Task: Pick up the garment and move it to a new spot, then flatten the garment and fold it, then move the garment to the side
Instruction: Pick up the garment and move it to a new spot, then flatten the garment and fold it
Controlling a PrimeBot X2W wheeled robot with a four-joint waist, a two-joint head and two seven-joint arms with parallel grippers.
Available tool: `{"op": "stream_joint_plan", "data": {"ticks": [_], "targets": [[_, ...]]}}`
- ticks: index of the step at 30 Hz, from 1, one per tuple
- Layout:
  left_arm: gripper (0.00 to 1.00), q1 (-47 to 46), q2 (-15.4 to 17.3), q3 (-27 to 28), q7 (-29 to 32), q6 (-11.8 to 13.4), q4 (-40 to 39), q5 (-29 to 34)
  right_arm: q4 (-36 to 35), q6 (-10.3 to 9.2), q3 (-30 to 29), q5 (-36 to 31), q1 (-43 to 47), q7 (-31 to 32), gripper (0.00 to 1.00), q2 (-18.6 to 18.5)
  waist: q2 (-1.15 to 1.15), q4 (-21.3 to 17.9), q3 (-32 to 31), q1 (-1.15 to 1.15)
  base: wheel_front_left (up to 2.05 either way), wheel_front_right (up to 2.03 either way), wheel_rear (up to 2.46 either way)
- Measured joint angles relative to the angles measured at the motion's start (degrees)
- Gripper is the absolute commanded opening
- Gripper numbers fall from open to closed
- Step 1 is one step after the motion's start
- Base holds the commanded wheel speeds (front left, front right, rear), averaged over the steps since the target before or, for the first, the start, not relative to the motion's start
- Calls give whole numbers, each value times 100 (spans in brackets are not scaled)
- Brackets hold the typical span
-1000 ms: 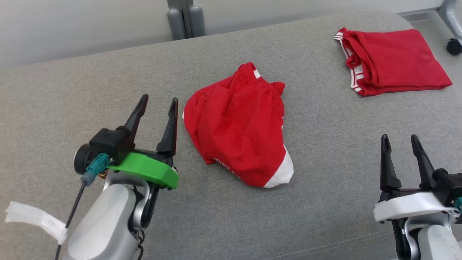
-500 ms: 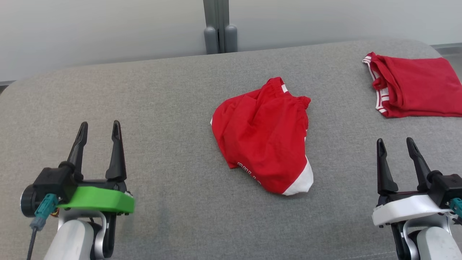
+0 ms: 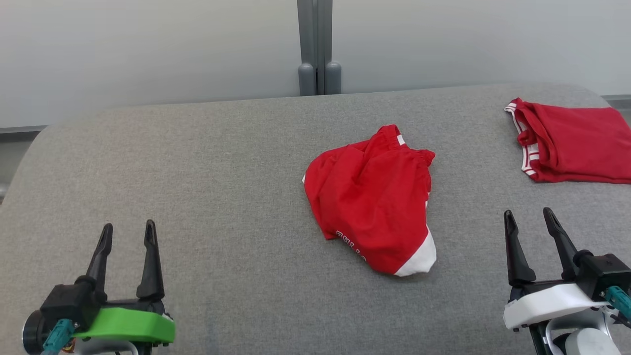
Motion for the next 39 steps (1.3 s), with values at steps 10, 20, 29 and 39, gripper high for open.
{"op": "stream_joint_plan", "data": {"ticks": [10,20,29,39], "targets": [[100,264,-249,226,0,-254,-7,278,-133,0,134,123,225,119,100,-7,0,123,-42,0,0,0,0],[100,309,-333,243,0,-523,140,374,-196,0,174,168,325,204,100,-1,0,198,-112,0,0,0,0],[100,308,-356,259,0,-602,300,402,-198,0,242,215,349,293,100,-19,0,205,-97,0,0,0,0],[100,306,-394,338,0,-636,313,457,-172,0,244,241,352,302,100,-32,0,189,-82,0,0,0,0]]}}
